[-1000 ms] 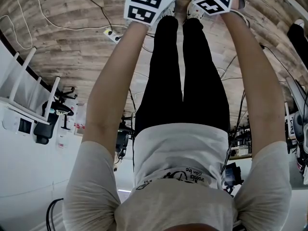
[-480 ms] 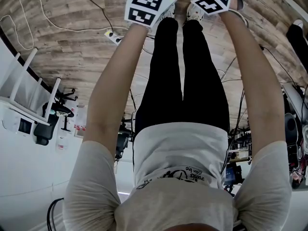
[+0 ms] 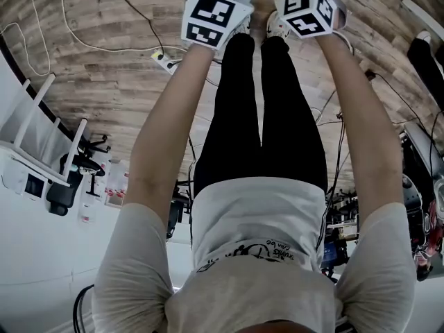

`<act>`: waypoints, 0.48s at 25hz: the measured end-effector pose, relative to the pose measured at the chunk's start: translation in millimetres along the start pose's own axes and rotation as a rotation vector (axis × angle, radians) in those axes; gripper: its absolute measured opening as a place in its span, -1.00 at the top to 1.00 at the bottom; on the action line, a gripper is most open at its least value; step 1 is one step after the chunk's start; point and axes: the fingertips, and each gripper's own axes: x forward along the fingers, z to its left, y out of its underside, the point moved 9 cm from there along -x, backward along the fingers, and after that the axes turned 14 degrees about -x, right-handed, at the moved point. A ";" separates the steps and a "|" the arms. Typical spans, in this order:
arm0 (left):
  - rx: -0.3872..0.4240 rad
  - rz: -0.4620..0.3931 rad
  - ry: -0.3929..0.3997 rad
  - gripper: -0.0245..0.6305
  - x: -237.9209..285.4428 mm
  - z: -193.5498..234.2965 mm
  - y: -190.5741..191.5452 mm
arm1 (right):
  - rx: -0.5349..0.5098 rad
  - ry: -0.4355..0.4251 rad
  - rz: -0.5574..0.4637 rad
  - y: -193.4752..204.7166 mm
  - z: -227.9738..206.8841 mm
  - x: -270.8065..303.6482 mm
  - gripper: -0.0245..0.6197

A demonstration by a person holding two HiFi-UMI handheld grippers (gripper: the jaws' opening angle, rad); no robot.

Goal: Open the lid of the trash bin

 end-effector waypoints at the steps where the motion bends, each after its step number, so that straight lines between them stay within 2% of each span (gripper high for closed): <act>1: -0.002 -0.006 0.000 0.86 -1.7 -1.5 -1.3 | 0.014 0.006 -0.011 -2.1 -0.8 -3.8 0.90; 6: -0.009 -0.034 -0.007 0.86 -17.6 -9.4 -11.2 | 0.077 0.027 -0.048 -13.6 -3.6 -28.0 0.90; 12: -0.004 -0.085 -0.013 0.86 -41.0 -23.2 -33.5 | 0.093 0.053 -0.099 -26.6 -14.9 -66.8 0.90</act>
